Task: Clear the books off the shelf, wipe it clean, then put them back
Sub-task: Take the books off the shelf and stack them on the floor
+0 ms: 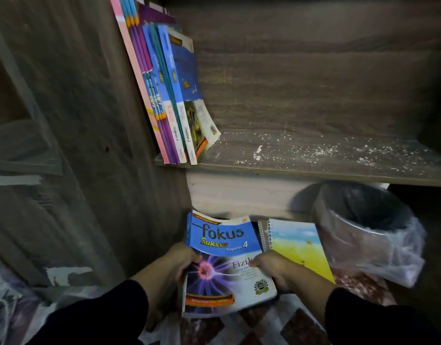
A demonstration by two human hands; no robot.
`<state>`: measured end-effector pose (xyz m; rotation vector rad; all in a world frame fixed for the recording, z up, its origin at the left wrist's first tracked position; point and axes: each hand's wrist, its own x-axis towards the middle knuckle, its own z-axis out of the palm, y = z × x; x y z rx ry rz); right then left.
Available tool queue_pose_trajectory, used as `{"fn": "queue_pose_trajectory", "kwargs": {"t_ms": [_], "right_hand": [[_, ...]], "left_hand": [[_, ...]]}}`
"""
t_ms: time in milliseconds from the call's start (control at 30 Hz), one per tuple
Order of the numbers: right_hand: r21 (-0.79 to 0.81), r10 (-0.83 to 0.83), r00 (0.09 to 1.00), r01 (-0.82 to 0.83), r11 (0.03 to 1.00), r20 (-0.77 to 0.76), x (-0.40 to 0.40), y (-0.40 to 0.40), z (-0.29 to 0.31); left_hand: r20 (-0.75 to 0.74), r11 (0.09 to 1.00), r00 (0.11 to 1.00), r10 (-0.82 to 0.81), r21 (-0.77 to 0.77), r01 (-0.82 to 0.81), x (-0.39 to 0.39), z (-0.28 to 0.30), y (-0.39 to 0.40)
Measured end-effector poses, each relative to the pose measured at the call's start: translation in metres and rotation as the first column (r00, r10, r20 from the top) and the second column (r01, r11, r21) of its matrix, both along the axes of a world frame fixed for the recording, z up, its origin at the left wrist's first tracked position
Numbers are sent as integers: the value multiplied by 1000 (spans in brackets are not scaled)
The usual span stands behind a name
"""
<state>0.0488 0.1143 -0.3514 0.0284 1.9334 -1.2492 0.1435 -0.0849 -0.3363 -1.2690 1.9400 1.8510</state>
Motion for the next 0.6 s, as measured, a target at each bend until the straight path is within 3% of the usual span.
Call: {"fn": "queue_pose_trajectory", "kwargs": {"t_ms": [167, 233, 267, 333, 400, 467, 500, 600], "right_hand": [[186, -26, 990, 52, 981, -139, -20, -45, -32], [394, 253, 946, -158, 905, -201, -22, -52, -44], [451, 284, 941, -177, 875, -182, -26, -54, -50], [395, 158, 973, -81, 915, -167, -38, -58, -55], [404, 156, 971, -72, 912, -180, -42, -59, -60], [332, -26, 989, 73, 941, -144, -45, -59, -75], [346, 43, 973, 40, 937, -228, -50, -59, -89], [405, 54, 977, 34, 914, -205, -49, -59, -97]], "left_hand": [[111, 1000, 994, 7, 17, -9, -36, -42, -18], [117, 999, 993, 31, 40, -36, -46, -55, -20], [118, 998, 992, 37, 46, -43, -51, -61, -21], [103, 999, 994, 30, 37, -34, -59, -73, -21], [110, 1000, 994, 2, 20, -4, -63, -78, -18], [120, 999, 992, -41, -14, 43, -65, -82, -17], [118, 998, 991, -57, -31, 61, -64, -81, -17], [130, 994, 987, -93, -49, 100, -60, -81, -18]]}}
